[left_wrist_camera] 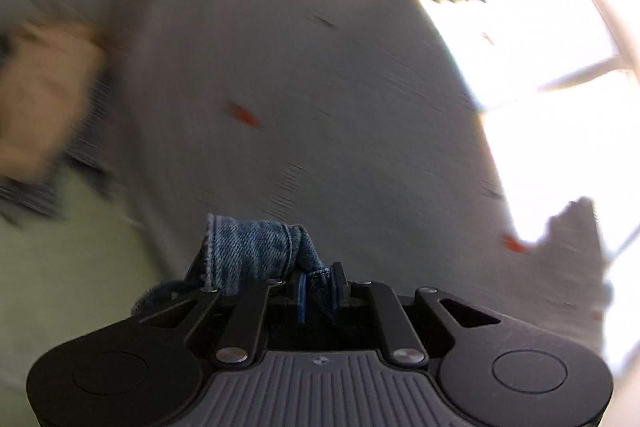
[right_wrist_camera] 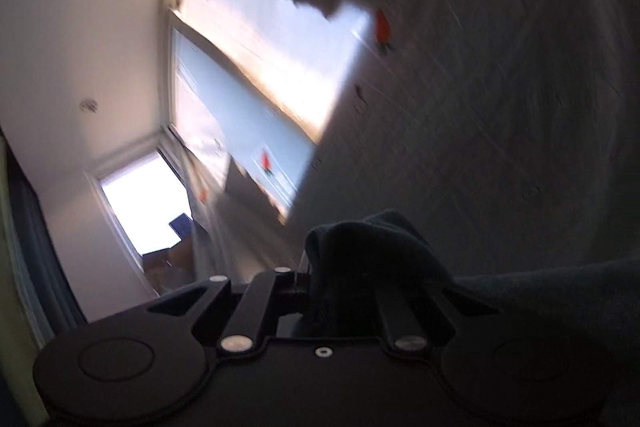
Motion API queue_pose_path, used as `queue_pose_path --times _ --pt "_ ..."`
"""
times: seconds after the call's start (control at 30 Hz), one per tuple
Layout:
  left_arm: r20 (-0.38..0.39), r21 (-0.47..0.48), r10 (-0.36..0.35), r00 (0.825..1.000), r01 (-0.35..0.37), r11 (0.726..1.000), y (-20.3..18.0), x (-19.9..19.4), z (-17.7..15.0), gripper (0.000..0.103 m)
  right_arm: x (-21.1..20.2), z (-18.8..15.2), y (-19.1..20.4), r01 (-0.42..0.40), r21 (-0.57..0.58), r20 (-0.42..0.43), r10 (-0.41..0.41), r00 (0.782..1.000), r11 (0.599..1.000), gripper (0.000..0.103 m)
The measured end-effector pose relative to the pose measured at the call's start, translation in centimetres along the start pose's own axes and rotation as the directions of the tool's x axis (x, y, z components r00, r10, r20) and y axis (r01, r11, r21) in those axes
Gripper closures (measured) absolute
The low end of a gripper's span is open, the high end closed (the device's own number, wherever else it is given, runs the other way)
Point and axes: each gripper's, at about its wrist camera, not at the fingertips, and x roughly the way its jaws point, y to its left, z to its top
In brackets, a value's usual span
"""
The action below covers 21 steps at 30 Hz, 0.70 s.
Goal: Fold clothes
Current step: 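Lift the blue jeans off the pile with both grippers and lay them flat on the mat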
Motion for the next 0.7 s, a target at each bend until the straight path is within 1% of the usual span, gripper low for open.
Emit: queue_pose_path --times 0.03,0.07,0.1,0.13,0.17,0.2,0.23,0.27,0.33,0.37,0.4,0.43,0.47,0.53,0.57,0.6,0.63,0.7 --pt "-0.001 0.028 0.096 0.995 -0.096 0.995 1.8 0.3 0.2 0.090 1.4 -1.8 -2.1 0.052 0.013 -0.066 -0.051 0.997 0.999 0.068" --pt "0.002 0.056 0.190 0.982 -0.190 0.980 3.6 0.6 0.4 0.087 2.8 -3.7 -4.2 0.106 0.024 -0.134 -0.102 0.986 0.994 0.053" --pt "-0.010 0.075 0.286 0.958 -0.284 0.956 5.6 0.9 0.5 0.081 3.6 -6.3 -7.0 0.186 0.054 -0.212 -0.170 0.962 0.981 0.026" --pt "-0.037 0.086 0.382 0.924 -0.377 0.922 7.8 1.4 0.4 0.081 4.2 -9.0 -9.7 0.266 0.075 -0.288 -0.235 0.928 0.961 0.020" --pt "-0.062 0.091 0.452 0.890 -0.446 0.890 9.9 1.6 0.3 0.081 3.6 -11.2 -11.6 0.353 0.071 -0.327 -0.313 0.892 0.933 0.020" --pt "-0.091 0.083 0.488 0.868 -0.481 0.873 11.7 1.3 0.1 0.080 3.0 -13.4 -13.6 0.437 0.065 -0.365 -0.386 0.847 0.897 0.020" --pt "-0.117 0.069 0.510 0.852 -0.506 0.860 13.2 0.9 -0.2 0.079 2.3 -15.6 -15.5 0.513 0.055 -0.399 -0.452 0.798 0.857 0.020" --pt "-0.138 0.053 0.530 0.836 -0.529 0.847 14.5 0.4 -0.3 0.077 0.9 -17.1 -16.7 0.546 0.053 -0.405 -0.482 0.777 0.836 0.019" --pt "-0.163 0.050 0.561 0.812 -0.561 0.826 16.4 -0.7 -0.9 0.073 -1.9 -18.8 -18.5 0.607 0.062 -0.418 -0.531 0.737 0.793 0.016" --pt "-0.177 0.054 0.573 0.800 -0.574 0.817 17.1 -1.0 -1.0 0.067 -3.3 -19.3 -19.0 0.638 0.057 -0.415 -0.563 0.715 0.768 0.016" --pt "-0.196 0.060 0.584 0.788 -0.584 0.809 17.6 -1.0 -1.1 0.065 -4.8 -19.8 -19.4 0.676 0.034 -0.403 -0.609 0.684 0.736 0.015" --pt "-0.217 0.062 0.590 0.778 -0.592 0.803 18.0 -1.3 -1.3 0.065 -6.2 -20.3 -19.7 0.712 0.011 -0.390 -0.653 0.649 0.702 0.014" --pt "-0.242 0.062 0.593 0.768 -0.597 0.800 18.4 -1.3 -1.7 0.064 -7.5 -20.8 -19.9 0.754 -0.016 -0.378 -0.702 0.603 0.657 0.014" --pt "-0.294 0.066 0.596 0.747 -0.606 0.792 19.2 -0.1 -2.9 0.061 -10.2 -22.0 -20.5 0.838 -0.050 -0.342 -0.797 0.498 0.544 0.014" --pt "-0.316 0.075 0.600 0.735 -0.611 0.788 19.6 0.6 -3.4 0.060 -11.4 -22.5 -20.7 0.867 -0.049 -0.323 -0.830 0.456 0.495 0.014" --pt "-0.334 0.084 0.604 0.724 -0.615 0.784 19.9 1.3 -3.9 0.057 -12.7 -22.9 -21.0 0.897 -0.039 -0.298 -0.862 0.410 0.440 0.014" --pt "-0.350 0.094 0.607 0.713 -0.618 0.780 20.0 1.9 -4.3 0.055 -13.6 -23.0 -21.1 0.917 -0.022 -0.275 -0.884 0.378 0.399 0.012" --pt "-0.379 0.122 0.617 0.690 -0.624 0.772 20.2 3.1 -5.3 0.047 -15.2 -23.2 -21.4 0.948 0.015 -0.231 -0.921 0.312 0.318 0.007"
